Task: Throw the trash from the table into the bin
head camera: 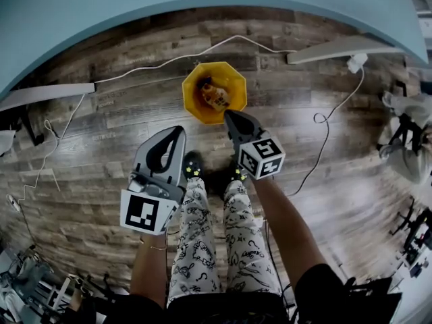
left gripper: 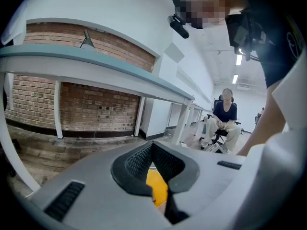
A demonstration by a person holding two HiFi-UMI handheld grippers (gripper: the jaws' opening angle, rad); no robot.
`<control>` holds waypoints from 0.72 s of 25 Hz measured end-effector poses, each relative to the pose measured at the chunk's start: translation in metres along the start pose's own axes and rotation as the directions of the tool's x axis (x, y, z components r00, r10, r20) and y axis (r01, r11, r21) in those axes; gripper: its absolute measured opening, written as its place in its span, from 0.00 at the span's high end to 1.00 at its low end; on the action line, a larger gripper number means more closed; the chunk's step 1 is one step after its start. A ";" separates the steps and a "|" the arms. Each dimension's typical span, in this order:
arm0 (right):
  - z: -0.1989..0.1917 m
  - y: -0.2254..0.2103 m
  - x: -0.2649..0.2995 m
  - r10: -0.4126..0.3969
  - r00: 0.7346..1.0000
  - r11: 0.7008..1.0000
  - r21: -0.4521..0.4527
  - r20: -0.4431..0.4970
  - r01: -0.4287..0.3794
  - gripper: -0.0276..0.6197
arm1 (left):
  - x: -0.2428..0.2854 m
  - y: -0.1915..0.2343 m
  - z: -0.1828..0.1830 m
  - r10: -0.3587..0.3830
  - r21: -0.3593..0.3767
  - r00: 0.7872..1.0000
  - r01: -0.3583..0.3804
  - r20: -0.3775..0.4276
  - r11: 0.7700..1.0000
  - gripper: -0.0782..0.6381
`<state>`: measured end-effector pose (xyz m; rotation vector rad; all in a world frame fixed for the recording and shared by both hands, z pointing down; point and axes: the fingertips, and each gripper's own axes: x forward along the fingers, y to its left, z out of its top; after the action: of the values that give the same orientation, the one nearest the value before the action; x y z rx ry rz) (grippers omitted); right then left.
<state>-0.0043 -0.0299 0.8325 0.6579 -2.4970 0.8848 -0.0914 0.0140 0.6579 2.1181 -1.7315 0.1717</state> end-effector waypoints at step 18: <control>0.088 0.067 -0.101 0.000 0.981 0.998 -0.066 0.194 0.013 0.95 | -0.032 -0.030 0.051 -0.032 0.084 0.999 0.030 0.014 0.996 0.88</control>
<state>0.0212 -0.0129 0.6856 0.7624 -2.6822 0.7632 -0.0777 0.0284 0.5939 2.2104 -1.7273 0.2234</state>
